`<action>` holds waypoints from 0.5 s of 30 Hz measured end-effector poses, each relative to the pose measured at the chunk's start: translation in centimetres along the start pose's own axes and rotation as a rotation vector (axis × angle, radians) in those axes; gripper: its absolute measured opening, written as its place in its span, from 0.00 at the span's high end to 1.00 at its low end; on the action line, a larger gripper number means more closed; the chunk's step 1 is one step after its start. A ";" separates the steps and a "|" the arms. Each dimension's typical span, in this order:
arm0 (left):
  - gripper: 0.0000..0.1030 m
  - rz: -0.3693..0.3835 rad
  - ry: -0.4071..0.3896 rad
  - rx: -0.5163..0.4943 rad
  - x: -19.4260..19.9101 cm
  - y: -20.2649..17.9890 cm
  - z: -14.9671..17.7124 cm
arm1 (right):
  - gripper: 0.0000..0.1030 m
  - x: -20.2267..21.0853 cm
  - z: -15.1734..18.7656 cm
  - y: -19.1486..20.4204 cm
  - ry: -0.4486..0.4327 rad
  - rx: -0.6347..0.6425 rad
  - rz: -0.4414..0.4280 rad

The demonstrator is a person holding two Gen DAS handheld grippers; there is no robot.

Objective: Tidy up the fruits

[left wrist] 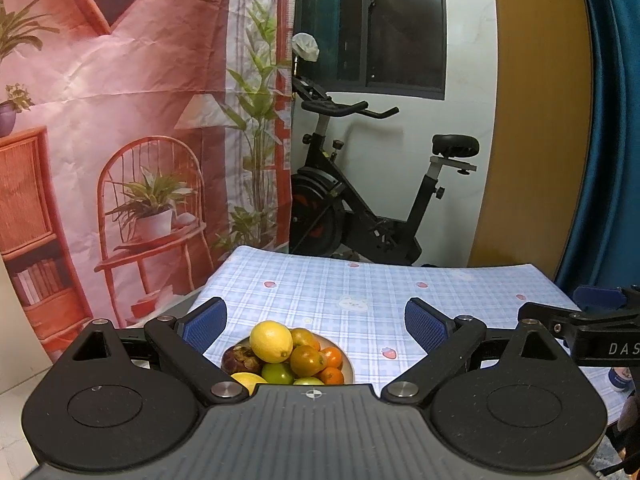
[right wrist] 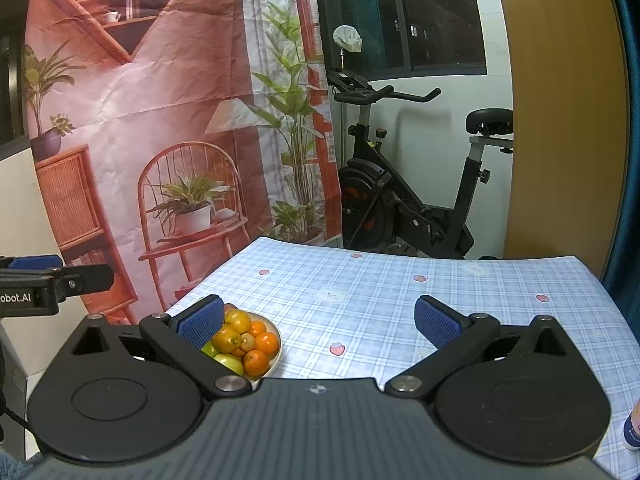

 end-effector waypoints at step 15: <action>0.06 0.012 0.004 0.003 0.0 0.0 0.1 | 0.00 0.0 0.1 -0.2 0.000 0.001 -0.002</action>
Point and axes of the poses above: each gripper's, at about its wrist camera, not at the fingertips, and x roughly against the way its jaws point, y to its left, z to its underside, the point moved 8 cm from there along -x, roughly the way its jaws point, and after that the axes turned 5 degrees about x, right-handed, at the moved point
